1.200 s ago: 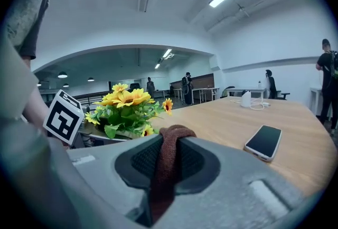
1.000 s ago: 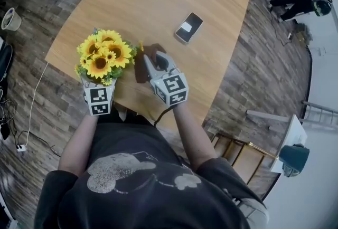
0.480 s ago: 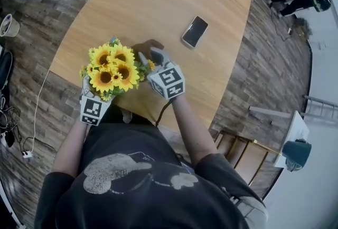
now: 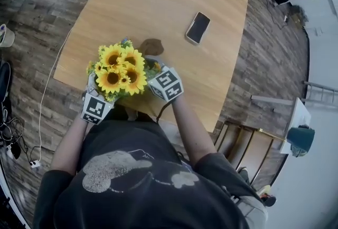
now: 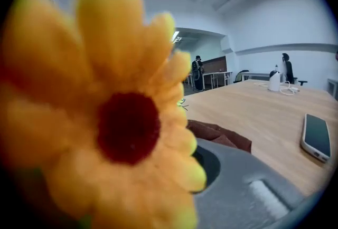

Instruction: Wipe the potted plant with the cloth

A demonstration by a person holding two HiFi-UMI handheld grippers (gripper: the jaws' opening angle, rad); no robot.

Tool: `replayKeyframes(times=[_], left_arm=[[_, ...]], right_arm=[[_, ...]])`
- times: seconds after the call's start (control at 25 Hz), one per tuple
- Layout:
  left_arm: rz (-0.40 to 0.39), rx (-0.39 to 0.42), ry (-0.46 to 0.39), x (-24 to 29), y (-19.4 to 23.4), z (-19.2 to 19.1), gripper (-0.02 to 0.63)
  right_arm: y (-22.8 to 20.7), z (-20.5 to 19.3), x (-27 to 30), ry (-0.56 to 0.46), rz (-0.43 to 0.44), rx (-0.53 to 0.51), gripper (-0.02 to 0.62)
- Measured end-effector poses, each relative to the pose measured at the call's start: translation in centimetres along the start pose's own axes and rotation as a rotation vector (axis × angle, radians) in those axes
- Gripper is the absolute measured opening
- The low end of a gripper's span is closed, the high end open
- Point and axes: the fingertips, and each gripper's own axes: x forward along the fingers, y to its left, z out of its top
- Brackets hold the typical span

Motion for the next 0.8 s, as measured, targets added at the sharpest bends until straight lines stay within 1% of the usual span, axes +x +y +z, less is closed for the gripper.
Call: replayKeyframes(times=[0.28, 0.36, 0.52, 0.64, 0.8], left_arm=[[-0.079, 0.043, -0.025, 0.9, 0.3, 0.3, 0.528], [-0.088, 0.061, -0.022, 0.9, 0.5, 0.4, 0.528], [-0.121, 0.075, -0.025, 1.4, 0.8, 1.0, 0.528], [-0.151, 0.061, -0.048, 1.7, 0.9, 1.8, 0.528], [-0.164, 0.080, -0.018, 2.1, 1.1, 1.7, 0.528]], right_arm=[[1.7, -2.1, -2.8, 0.000, -0.058, 0.069, 0.043], [2.8, -2.7, -3.4, -0.014, -0.077, 0.085, 0.043], [4.6, -2.9, -4.2, -0.053, -0.114, 0.151, 0.043], [6.3, -2.6, -4.3, -0.071, -0.118, 0.187, 0.043], [8.9, -3.1, -4.2, -0.058, -0.089, 0.195, 0.043]])
